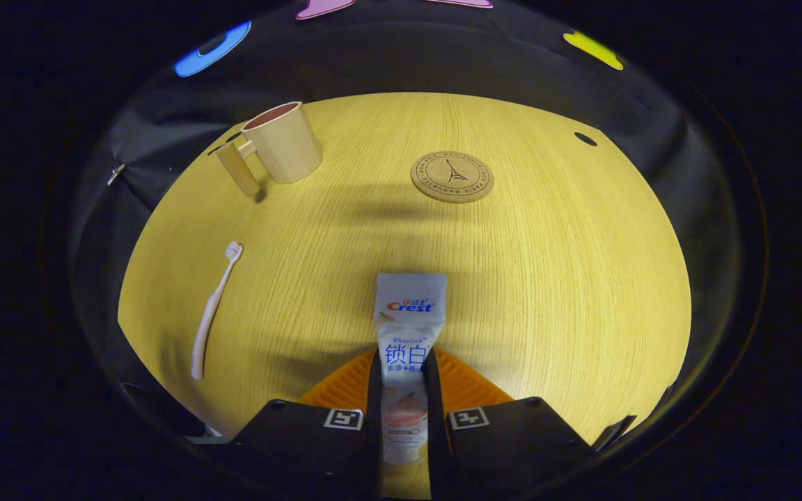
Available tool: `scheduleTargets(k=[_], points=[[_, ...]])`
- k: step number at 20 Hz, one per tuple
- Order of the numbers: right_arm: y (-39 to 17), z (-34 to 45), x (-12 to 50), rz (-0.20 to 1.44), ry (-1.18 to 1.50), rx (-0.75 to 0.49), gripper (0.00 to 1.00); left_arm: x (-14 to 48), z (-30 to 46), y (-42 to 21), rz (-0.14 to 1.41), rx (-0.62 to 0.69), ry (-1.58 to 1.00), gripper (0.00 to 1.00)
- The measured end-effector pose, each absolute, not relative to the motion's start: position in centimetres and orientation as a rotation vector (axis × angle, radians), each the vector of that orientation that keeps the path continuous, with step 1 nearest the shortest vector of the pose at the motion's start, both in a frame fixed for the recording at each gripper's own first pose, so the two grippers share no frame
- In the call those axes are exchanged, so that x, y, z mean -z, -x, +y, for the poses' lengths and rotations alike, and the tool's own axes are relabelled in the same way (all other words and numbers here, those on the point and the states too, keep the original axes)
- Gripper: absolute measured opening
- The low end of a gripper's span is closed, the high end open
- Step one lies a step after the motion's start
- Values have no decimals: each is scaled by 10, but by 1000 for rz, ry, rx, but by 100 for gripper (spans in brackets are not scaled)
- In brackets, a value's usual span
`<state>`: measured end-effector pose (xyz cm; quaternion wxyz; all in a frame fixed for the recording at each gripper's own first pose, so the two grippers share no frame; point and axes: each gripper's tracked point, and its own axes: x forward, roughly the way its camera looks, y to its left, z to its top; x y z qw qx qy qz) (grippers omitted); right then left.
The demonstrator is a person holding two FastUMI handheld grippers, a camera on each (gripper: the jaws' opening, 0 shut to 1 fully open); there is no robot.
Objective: Put the toothbrush and toothpaste on the desktop into the cup, then pick up the cup and place it on the coaster on the desktop.
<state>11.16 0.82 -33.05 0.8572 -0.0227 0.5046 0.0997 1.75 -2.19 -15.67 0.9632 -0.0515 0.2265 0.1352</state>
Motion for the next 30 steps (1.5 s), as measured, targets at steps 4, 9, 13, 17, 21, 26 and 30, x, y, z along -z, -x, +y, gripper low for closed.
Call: scheduleTargets(k=[4, 9, 13, 17, 21, 26, 30], points=[[-112, -1, 307, 994, 93, -246, 30, 168, -16, -28, 465, -255, 76, 97], [-111, -8, 266, 926, 36, -256, 29, 202, -24, -57, 569, -161, 119, 98], [-104, -26, 239, 882, 37, -245, 29, 231, -32, -89, 674, -95, 135, 98], [-94, -44, 226, 870, -29, -208, 29, 260, -40, -123, 767, -23, 113, 97], [-91, -69, 221, 853, -49, -159, 29, 278, -38, -146, 845, -4, 39, 94], [-96, -85, 224, 840, -80, -122, 29, 289, -34, -152, 913, 8, -32, 84], [-100, -80, 232, 858, -93, -137, 29, 291, -40, -152, 993, 39, -56, 70]])
